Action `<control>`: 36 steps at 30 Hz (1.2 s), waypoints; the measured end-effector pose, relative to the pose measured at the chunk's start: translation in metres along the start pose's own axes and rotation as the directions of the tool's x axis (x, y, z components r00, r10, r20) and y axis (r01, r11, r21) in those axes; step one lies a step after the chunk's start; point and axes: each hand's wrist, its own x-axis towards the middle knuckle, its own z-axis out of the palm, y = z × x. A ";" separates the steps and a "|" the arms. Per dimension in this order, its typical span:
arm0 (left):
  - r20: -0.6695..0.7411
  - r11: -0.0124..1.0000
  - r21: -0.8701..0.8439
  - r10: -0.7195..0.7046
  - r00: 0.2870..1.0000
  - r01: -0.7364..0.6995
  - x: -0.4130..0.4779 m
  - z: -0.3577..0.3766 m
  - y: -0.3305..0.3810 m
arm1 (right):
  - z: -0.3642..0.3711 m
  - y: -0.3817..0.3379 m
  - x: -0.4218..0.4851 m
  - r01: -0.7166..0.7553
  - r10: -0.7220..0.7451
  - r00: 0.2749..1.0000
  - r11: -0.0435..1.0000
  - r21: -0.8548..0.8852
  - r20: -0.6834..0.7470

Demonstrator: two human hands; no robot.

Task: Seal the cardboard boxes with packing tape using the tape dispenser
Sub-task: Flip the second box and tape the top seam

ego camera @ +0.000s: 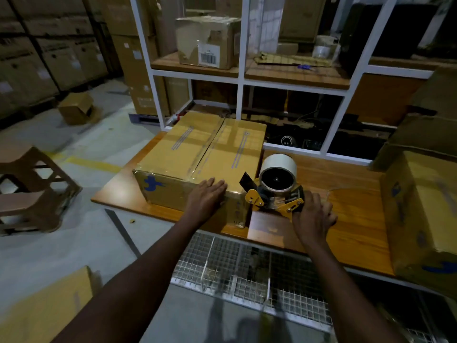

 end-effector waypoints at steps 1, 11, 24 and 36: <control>0.013 1.000 -0.004 -0.001 1.000 0.001 0.004 0.001 0.010 | 0.000 0.001 0.000 0.001 -0.001 1.000 1.000 0.004 0.006; -0.038 0.995 -0.047 -0.091 0.995 0.089 0.008 -0.006 0.028 | 0.001 0.015 0.005 0.041 -0.042 0.999 0.999 0.034 0.009; -0.007 0.973 -0.106 -0.209 0.978 0.207 0.007 -0.009 0.042 | 0.003 0.051 -0.002 0.054 -0.048 0.996 0.994 -0.093 0.071; 0.171 0.980 0.143 -0.162 0.972 0.138 0.018 -0.011 0.053 | 0.009 0.020 0.005 0.110 -0.093 0.988 0.985 -0.134 0.125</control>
